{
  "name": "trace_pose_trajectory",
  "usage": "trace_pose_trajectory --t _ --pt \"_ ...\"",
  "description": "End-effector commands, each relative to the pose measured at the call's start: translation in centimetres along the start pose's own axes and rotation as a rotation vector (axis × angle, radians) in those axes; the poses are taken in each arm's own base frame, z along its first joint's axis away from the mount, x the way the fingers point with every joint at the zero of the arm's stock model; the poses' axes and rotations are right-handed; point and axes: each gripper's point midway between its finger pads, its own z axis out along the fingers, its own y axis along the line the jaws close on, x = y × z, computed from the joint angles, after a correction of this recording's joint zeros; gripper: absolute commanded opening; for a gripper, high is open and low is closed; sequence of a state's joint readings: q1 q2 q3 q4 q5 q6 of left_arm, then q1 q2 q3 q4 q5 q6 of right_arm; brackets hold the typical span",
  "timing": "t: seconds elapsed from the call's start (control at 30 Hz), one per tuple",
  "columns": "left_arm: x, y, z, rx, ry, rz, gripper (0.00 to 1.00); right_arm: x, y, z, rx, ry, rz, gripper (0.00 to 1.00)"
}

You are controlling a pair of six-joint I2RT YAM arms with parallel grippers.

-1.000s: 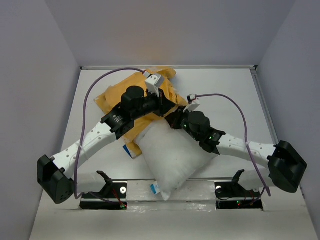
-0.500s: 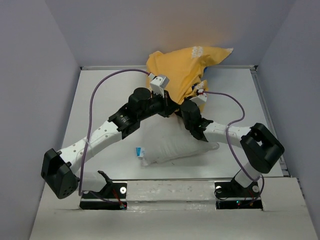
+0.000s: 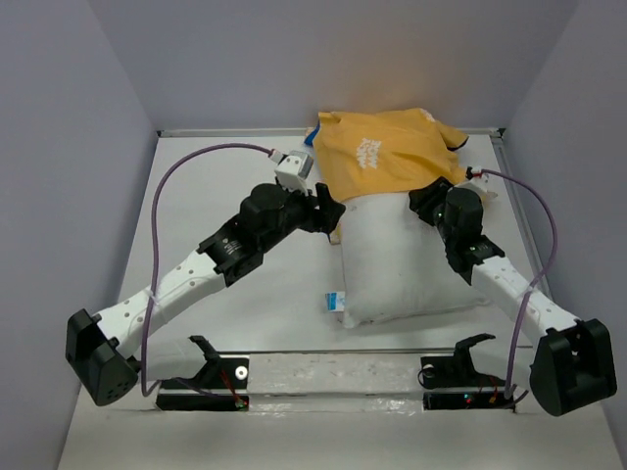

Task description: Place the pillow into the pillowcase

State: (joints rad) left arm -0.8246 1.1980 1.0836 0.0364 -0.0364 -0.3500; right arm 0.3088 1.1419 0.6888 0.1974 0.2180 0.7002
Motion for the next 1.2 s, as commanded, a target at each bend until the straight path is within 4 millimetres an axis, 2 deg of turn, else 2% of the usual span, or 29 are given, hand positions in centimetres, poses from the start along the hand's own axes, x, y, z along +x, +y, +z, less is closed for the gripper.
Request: trace_pose_trajectory --t 0.0,0.1,0.13,0.17,0.2,0.23,0.27,0.3,0.37,0.4,0.53,0.57,0.6,0.67,0.7,0.73,0.8,0.83,0.97,1.0,1.03,1.1,1.13,1.17 --pt "3.1 8.6 -0.6 -0.237 -0.040 -0.111 0.76 -0.5 2.9 -2.7 -0.153 0.125 -0.151 0.65" --pt "6.2 11.3 0.4 -0.236 0.008 -0.125 0.74 -0.3 4.1 -4.7 -0.215 0.201 -0.225 0.73" --pt "7.1 11.9 1.4 -0.241 0.028 -0.094 0.73 -0.5 4.9 -5.8 -0.262 0.209 -0.236 0.77" --pt "7.6 11.8 1.9 -0.224 0.041 -0.072 0.73 -0.6 5.2 -6.3 -0.279 0.211 -0.247 0.79" --pt "7.5 10.8 2.7 -0.150 0.035 -0.050 0.72 -0.7 5.3 -6.9 -0.282 0.229 -0.264 0.80" --pt "8.7 11.2 3.6 -0.150 0.062 -0.030 0.72 -0.9 5.5 -7.5 -0.294 0.231 -0.273 0.80" --pt "8.8 11.7 4.1 -0.158 0.065 0.004 0.72 -0.3 5.7 -8.1 -0.317 0.264 -0.280 0.81" --pt "8.0 11.8 4.7 -0.163 0.038 0.026 0.72 -0.5 5.9 -8.3 -0.326 0.268 -0.290 0.81" --pt "8.5 12.1 6.1 -0.155 0.053 0.076 0.72 0.3 6.4 -8.8 -0.358 0.306 -0.302 0.81" --pt "7.5 11.2 6.8 -0.112 0.023 0.089 0.72 0.5 6.3 -8.8 -0.358 0.319 -0.309 0.81" --pt "7.6 9.9 8.6 -0.033 0.007 0.124 0.71 2.3 7.0 -9.4 -0.387 0.369 -0.334 0.82" --pt "7.6 10.0 9.1 -0.036 0.009 0.131 0.71 2.7 7.0 -9.3 -0.379 0.374 -0.340 0.82" --pt "6.7 9.9 9.6 -0.041 -0.010 0.143 0.70 3.1 7.1 -9.3 -0.379 0.384 -0.351 0.82" --pt "7.0 10.6 10.7 -0.068 -0.001 0.146 0.69 4.1 7.6 -9.3 -0.366 0.398 -0.380 0.83" --pt "6.1 10.4 11.3 -0.066 -0.021 0.151 0.68 4.5 7.6 -9.2 -0.357 0.402 -0.396 0.83" --pt "6.7 10.6 12.0 -0.062 -0.003 0.162 0.67 5.3 7.7 -9.1 -0.342 0.413 -0.418 0.84" --pt "5.8 10.2 13.0 -0.042 -0.016 0.171 0.66 5.7 7.9 -9.0 -0.323 0.414 -0.437 0.85" --pt "6.5 10.2 13.6 -0.032 0.003 0.183 0.66 6.1 7.7 -8.7 -0.309 0.423 -0.448 0.85" --pt "6.8 10.6 15.0 -0.035 0.019 0.210 0.64 5.6 6.1 -7.2 -0.172 0.389 -0.497 0.87" --pt "6.3 10.8 15.3 -0.056 0.010 0.213 0.63 5.5 6.3 -7.1 -0.160 0.381 -0.510 0.88" --pt "6.6 11.2 15.7 -0.069 0.016 0.216 0.62 5.4 5.9 -6.9 -0.135 0.377 -0.517 0.88" --pt "6.6 11.7 16.2 -0.092 0.015 0.238 0.58 5.7 5.2 -6.4 -0.083 0.384 -0.544 0.89" --pt "6.1 12.8 16.5 -0.161 0.001 0.244 0.54 5.8 5.2 -6.3 -0.075 0.384 -0.554 0.92" --pt "5.9 13.3 16.5 -0.194 -0.007 0.250 0.43 5.5 4.8 -6.0 -0.043 0.368 -0.564 0.94"
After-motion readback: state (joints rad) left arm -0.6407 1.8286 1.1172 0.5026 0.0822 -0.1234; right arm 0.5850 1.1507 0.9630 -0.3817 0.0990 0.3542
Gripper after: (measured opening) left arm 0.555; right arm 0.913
